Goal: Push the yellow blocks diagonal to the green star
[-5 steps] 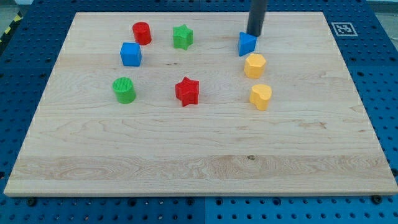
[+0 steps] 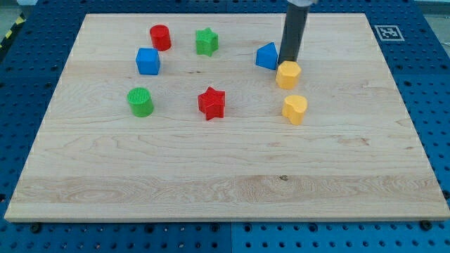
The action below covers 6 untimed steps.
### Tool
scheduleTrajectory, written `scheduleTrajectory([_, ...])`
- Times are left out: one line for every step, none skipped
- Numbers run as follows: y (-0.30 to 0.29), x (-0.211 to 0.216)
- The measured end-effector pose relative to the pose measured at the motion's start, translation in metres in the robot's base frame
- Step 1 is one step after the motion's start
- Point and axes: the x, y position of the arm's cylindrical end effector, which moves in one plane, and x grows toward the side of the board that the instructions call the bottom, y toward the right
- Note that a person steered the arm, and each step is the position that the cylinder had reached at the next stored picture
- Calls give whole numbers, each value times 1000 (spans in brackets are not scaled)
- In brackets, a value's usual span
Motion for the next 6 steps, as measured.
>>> scheduleTrajectory([5,38])
scheduleTrajectory([5,68])
scheduleTrajectory([5,86])
scheduleTrajectory([0,79])
scheduleTrajectory([-16,33])
scheduleTrajectory([-63,21])
